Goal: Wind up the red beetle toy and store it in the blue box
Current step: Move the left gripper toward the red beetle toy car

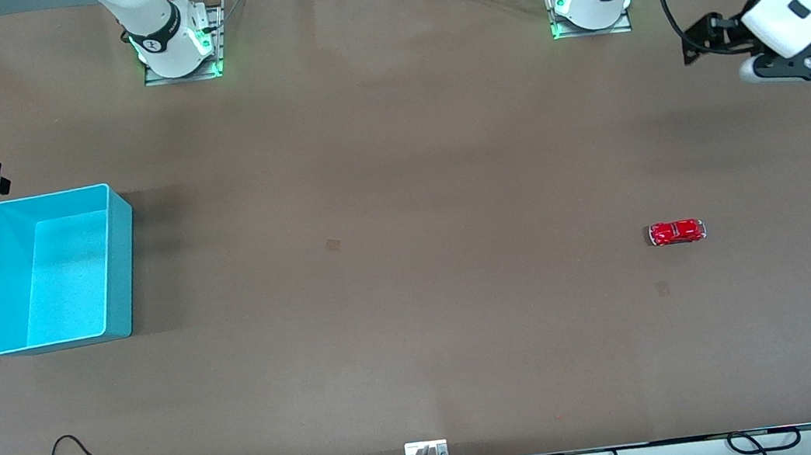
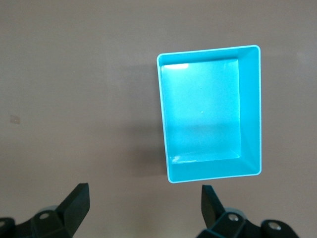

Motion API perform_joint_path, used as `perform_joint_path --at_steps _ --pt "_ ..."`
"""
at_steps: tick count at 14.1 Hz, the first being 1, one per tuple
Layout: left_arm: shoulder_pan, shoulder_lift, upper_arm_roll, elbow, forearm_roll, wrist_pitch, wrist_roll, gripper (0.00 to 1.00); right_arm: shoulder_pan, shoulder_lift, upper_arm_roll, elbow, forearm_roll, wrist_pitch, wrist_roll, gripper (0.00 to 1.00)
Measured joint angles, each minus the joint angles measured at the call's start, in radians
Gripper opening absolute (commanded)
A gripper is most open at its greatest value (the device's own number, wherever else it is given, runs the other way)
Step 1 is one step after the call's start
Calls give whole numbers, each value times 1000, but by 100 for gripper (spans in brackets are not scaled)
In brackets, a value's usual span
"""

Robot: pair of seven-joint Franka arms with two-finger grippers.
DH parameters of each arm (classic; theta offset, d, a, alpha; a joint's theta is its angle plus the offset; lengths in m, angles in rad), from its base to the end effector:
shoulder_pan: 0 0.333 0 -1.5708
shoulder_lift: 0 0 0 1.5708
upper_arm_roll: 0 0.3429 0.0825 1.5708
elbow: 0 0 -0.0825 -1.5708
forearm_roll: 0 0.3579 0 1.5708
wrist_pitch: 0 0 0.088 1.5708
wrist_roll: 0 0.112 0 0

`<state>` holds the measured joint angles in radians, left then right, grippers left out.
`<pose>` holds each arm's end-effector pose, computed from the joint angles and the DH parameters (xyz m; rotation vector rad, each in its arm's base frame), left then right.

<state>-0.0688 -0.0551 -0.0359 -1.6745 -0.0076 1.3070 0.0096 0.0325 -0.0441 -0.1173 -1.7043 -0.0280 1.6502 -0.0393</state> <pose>0.4715 -0.0511 0.6113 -3.0892 0.1775 0.4872 0.5159 -0.0482 0.6164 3.1188 -0.0671 -0.0182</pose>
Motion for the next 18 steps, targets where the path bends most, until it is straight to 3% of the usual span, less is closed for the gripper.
perform_joint_path --at_steps 4,8,12,18 --pt "-28 14 -29 -1 0 -194 19 100 0 1 0 0 0 0 0 100" --pt "-29 53 -42 -5 15 -196 292 100 0 3 0 0 0 0 0 100" --pt "-24 85 -42 -68 107 76 630 100 0 6 0 0 0 -1 0 100" --pt "50 123 -40 -287 162 601 1050 100 0 6 0 0 0 -3 0 100"
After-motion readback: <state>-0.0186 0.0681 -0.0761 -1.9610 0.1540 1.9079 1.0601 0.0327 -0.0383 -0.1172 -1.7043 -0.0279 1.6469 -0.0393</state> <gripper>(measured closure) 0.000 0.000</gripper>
